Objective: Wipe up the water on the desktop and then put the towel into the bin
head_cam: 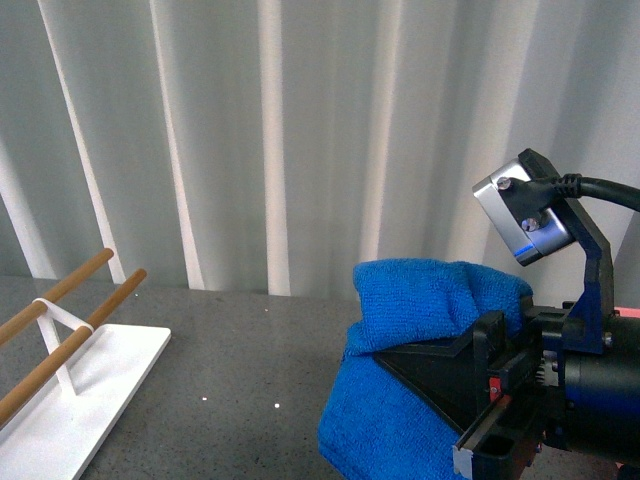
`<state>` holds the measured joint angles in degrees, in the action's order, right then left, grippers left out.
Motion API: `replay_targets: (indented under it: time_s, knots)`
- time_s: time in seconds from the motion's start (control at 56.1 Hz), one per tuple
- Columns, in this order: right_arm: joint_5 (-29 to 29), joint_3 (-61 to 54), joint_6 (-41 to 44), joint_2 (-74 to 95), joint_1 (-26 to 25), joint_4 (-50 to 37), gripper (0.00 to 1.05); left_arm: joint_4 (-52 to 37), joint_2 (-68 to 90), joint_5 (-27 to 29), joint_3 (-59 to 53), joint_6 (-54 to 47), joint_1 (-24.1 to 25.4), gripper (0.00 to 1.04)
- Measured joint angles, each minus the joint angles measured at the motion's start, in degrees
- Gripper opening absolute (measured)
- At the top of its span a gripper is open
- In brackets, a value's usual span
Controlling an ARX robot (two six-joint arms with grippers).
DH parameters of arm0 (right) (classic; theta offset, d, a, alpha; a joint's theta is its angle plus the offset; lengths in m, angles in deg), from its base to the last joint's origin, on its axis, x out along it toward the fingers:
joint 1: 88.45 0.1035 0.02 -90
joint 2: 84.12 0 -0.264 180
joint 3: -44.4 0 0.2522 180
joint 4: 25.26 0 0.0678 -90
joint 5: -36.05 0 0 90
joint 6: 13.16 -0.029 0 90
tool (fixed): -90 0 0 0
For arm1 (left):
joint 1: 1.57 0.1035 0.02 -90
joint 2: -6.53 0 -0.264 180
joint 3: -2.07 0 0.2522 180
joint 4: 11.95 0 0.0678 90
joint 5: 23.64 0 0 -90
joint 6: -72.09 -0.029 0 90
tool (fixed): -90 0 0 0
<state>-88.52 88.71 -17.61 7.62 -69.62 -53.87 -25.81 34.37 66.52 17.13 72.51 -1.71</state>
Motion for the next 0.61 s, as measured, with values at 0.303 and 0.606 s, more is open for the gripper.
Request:
replay_targets:
  time_s: [0.303,0.606]
  knots:
    - [0.0,-0.1,0.2,0.0,0.1,0.8,0.05,8.3,-8.7,0.0,0.0,0.0,0.0,0.04]
    - [0.4,-1.4,0.4,0.3,0.1,0.2,0.05,13.8,-14.4,0.0,0.0,0.0,0.0,0.04]
